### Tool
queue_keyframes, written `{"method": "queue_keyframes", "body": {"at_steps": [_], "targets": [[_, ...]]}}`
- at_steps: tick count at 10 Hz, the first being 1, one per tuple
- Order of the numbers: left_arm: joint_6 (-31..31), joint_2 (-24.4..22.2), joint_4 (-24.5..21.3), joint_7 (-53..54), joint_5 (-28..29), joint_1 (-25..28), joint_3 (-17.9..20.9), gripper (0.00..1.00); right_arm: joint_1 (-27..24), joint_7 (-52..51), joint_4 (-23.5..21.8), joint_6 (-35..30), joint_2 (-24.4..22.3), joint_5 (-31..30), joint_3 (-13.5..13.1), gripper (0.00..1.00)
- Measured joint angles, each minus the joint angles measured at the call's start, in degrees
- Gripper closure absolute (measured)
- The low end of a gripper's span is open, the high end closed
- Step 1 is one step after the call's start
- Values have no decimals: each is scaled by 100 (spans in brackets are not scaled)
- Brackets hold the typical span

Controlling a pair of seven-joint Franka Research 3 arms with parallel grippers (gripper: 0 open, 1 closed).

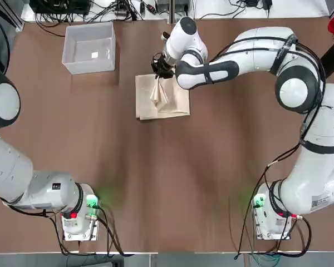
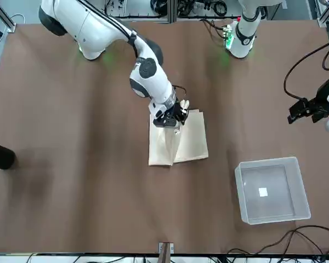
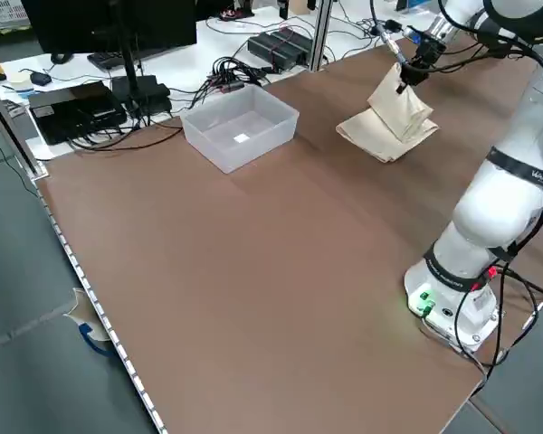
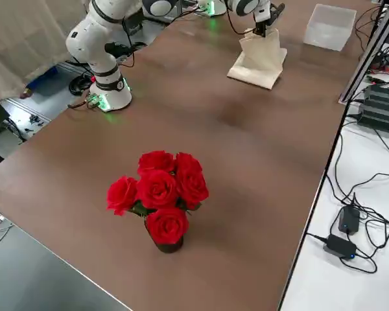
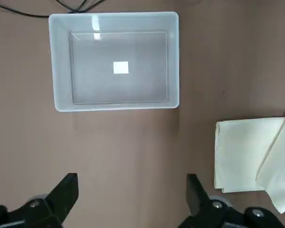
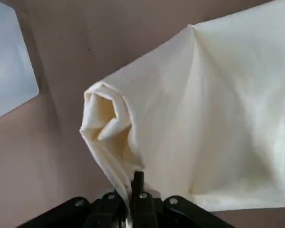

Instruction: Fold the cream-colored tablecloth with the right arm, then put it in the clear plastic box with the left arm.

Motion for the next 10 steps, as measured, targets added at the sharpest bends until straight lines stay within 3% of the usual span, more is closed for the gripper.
{"method": "queue_keyframes", "body": {"at_steps": [9, 10], "targets": [[-49, 0, 1, 11, 0, 7, 8, 0, 247, 281, 10, 542, 253, -94, 32, 85], [-49, -1, 4, 11, 0, 7, 9, 0, 255, 285, 12, 542, 266, -99, 32, 78]]}}
